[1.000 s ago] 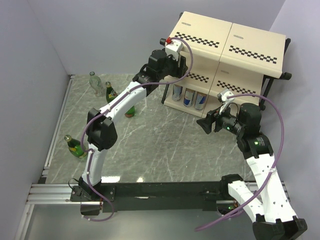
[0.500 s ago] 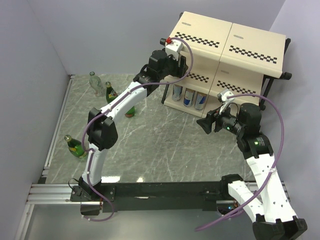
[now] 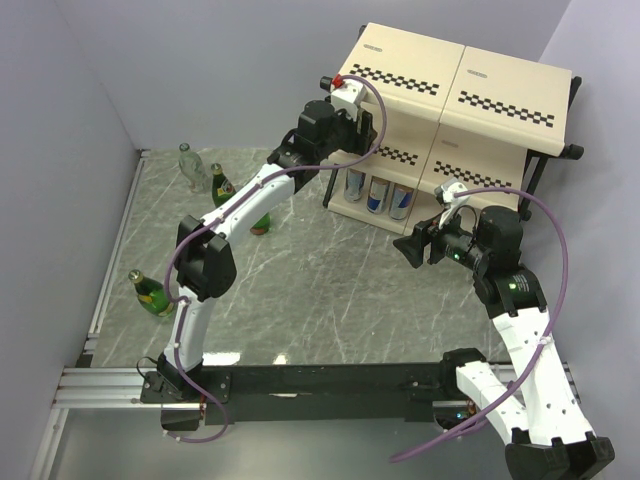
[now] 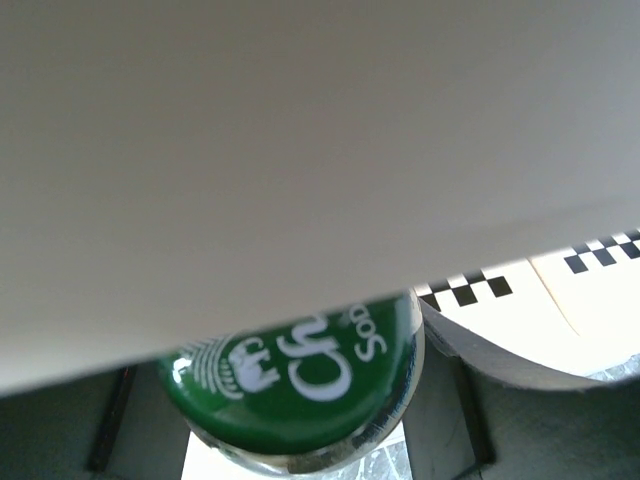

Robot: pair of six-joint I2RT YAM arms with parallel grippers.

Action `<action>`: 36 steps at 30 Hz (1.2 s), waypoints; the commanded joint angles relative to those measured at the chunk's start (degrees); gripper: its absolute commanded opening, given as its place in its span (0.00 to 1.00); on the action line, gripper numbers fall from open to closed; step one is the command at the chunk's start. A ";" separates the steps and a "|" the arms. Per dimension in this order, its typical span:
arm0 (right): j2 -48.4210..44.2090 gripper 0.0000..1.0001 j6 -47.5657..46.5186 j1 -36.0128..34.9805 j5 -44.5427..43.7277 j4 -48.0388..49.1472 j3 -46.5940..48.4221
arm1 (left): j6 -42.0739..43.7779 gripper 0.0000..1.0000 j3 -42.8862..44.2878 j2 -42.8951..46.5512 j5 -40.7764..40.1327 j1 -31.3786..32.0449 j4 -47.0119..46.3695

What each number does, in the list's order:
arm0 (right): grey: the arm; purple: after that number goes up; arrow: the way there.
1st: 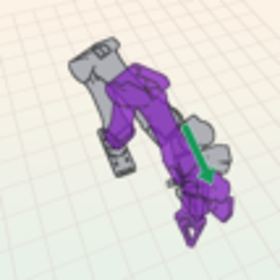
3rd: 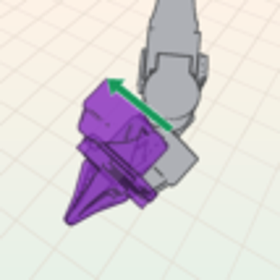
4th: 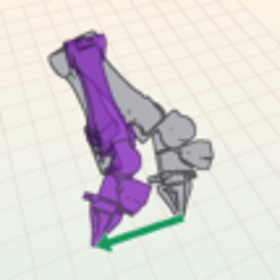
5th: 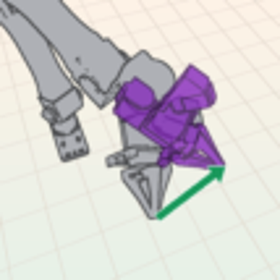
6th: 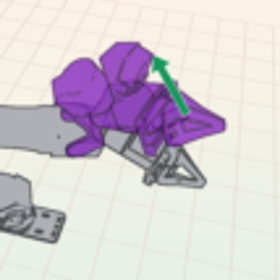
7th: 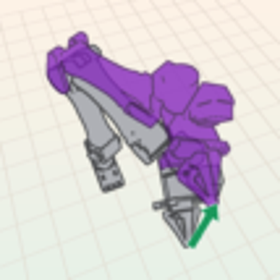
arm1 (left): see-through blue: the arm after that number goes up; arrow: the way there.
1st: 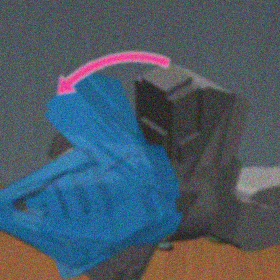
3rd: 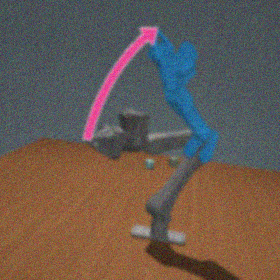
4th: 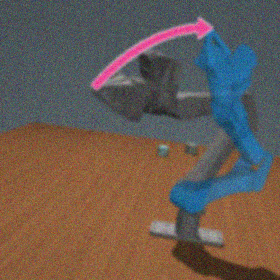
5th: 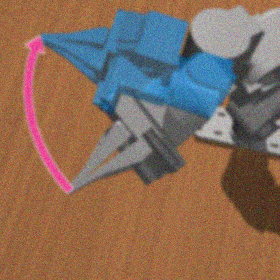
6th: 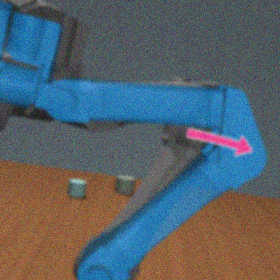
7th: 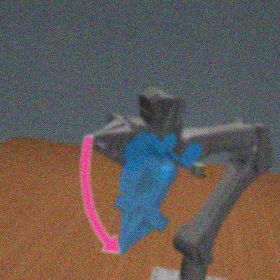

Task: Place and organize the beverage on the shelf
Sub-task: Place the drink on the shelf.

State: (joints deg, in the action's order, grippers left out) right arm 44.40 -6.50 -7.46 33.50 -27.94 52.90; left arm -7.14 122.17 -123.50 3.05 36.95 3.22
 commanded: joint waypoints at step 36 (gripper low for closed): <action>-0.19 0.75 -0.44 0.35 -0.54 1.23 -0.17 | -1.83 0.69 3.25 2.48 -0.76 0.32 -8.14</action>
State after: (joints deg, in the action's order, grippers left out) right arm 44.40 -6.52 -7.46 33.45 -27.94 52.90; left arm -7.97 122.17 -123.50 2.70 37.10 2.98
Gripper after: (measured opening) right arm 0.746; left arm 0.710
